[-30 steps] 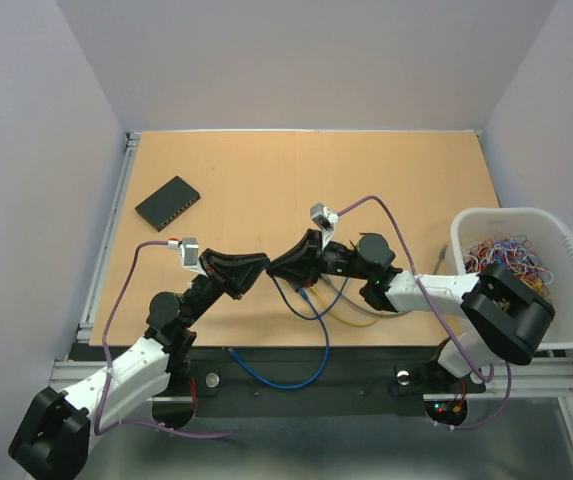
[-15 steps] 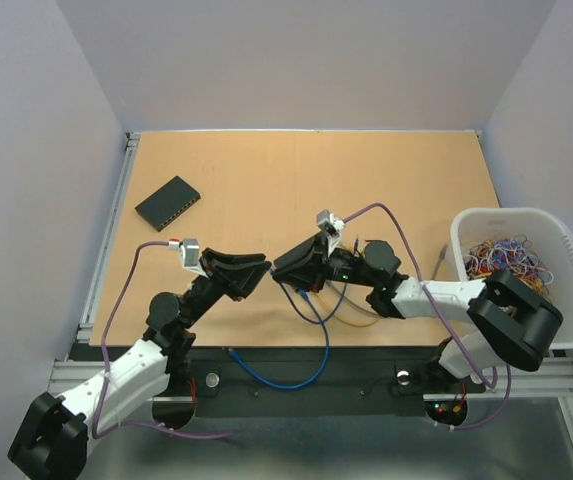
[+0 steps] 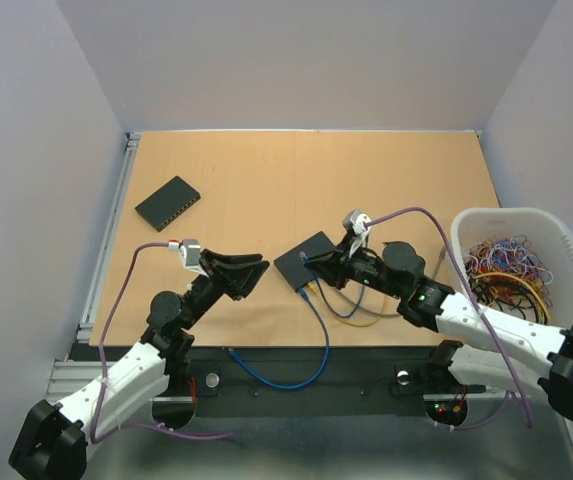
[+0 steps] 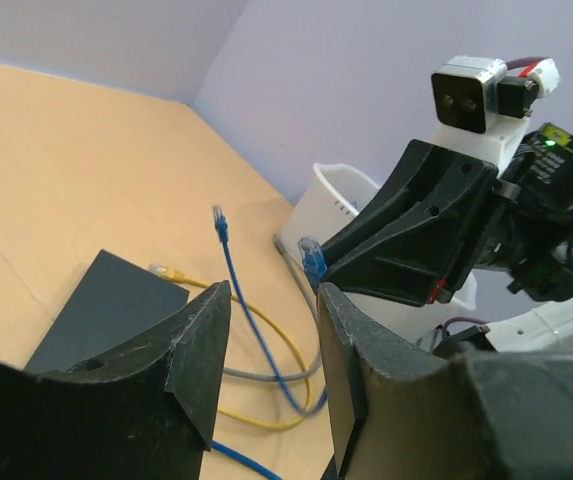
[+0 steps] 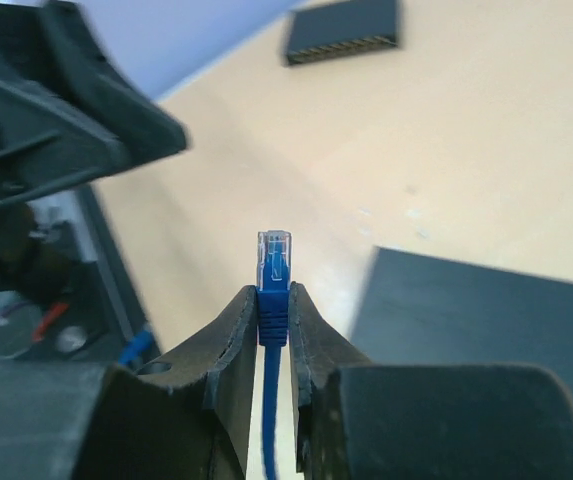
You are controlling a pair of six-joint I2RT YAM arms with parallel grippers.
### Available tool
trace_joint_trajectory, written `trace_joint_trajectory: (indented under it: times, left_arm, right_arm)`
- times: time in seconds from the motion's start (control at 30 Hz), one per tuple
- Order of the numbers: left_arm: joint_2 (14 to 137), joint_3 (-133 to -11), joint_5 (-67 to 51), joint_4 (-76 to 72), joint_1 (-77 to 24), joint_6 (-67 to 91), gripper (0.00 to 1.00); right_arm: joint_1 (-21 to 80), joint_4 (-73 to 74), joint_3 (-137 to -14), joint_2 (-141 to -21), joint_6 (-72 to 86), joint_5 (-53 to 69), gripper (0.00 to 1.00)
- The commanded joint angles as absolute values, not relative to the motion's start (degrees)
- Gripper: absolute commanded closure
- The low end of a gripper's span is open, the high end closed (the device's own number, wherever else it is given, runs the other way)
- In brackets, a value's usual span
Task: Insert the plug into the switch port
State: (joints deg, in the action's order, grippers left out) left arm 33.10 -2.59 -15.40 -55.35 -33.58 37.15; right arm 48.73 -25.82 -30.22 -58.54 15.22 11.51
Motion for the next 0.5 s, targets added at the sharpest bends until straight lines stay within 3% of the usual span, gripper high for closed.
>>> trace_joint_trajectory:
  times: [0.0, 0.2, 0.47]
  left_arm:
    - [35.06, -3.51, -14.24, -56.34, -32.96, 35.60, 0.50]
    - [36.91, -3.78, -13.45, -56.60, -32.87, 35.42, 0.51]
    - [41.65, -7.64, -5.64, -50.55, -32.52, 36.12, 0.57]
  right_arm:
    - [48.34, -8.72, -34.19, -53.54, 9.50, -7.27, 1.00]
    - [48.34, 2.89, -40.68, -47.81, 7.64, -23.08, 0.99]
    - [48.34, 6.68, -42.72, -62.65, 10.10, -32.34, 1.00]
